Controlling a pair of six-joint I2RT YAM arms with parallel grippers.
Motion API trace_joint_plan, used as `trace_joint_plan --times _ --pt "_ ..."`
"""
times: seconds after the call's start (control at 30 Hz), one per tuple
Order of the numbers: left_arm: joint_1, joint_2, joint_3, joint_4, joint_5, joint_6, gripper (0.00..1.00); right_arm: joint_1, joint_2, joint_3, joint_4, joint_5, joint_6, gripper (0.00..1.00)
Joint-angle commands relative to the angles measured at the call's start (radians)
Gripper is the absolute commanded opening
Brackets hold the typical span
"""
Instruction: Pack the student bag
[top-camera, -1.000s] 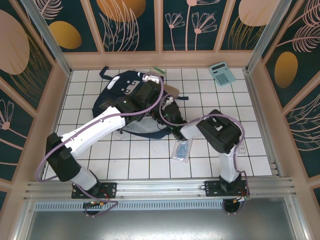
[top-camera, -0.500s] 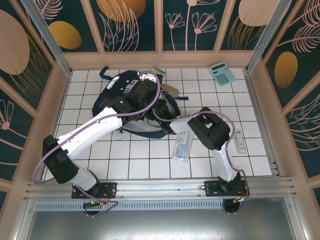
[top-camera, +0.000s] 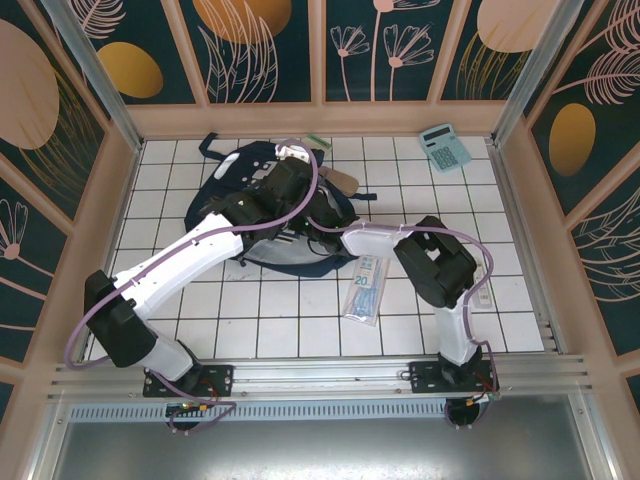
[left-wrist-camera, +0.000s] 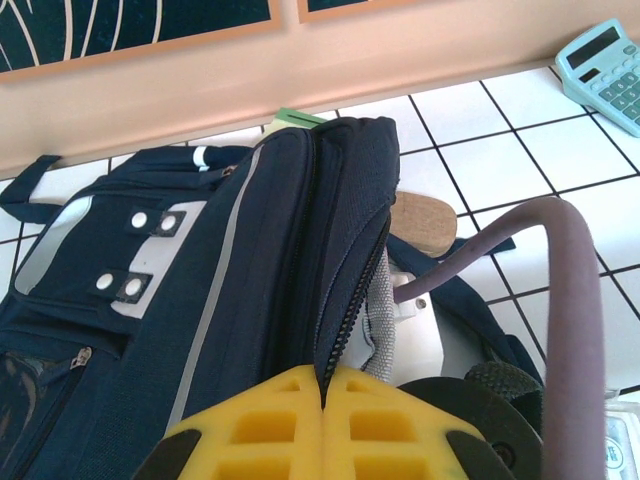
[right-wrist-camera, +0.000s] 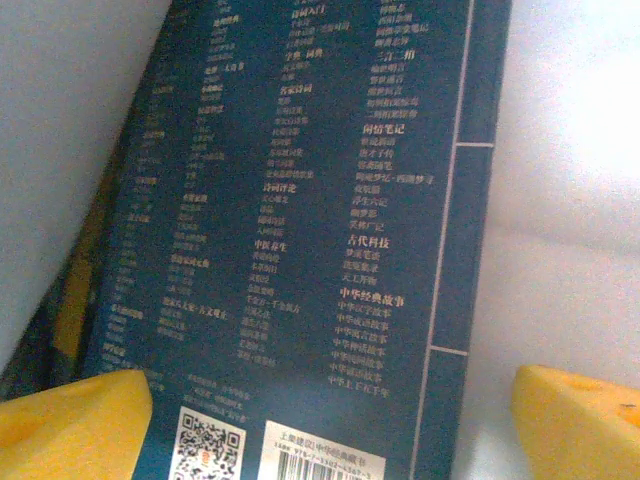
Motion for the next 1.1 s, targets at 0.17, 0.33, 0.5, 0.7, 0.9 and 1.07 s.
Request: trace_joint_plan --times 0.17,0.33,0.5,0.7,0.9,1.07 --pt "-0.021 -0.012 0.013 0.096 0.05 0.013 0.0 0.018 0.054 0.127 -0.103 -0.069 -0.078 0.94" --pt "-0.022 -0.014 0.011 0.102 0.062 0.014 0.0 0.032 0.123 0.202 -0.052 -0.17 -0.096 0.93" --pt "-0.022 -0.012 0.007 0.107 0.077 0.011 0.0 0.038 0.13 0.204 0.102 -0.289 -0.109 0.92" --pt "-0.021 -0.024 -0.005 0.107 0.046 0.014 0.0 0.014 0.073 0.081 0.248 -0.354 -0.078 0.92" --pt "-0.021 -0.039 -0.027 0.102 -0.019 0.018 0.0 0.007 -0.027 -0.009 0.149 -0.241 -0.105 0.93" --pt "-0.02 -0.069 -0.077 0.089 -0.086 0.014 0.0 0.007 -0.143 -0.104 0.086 -0.138 -0.128 0.96"
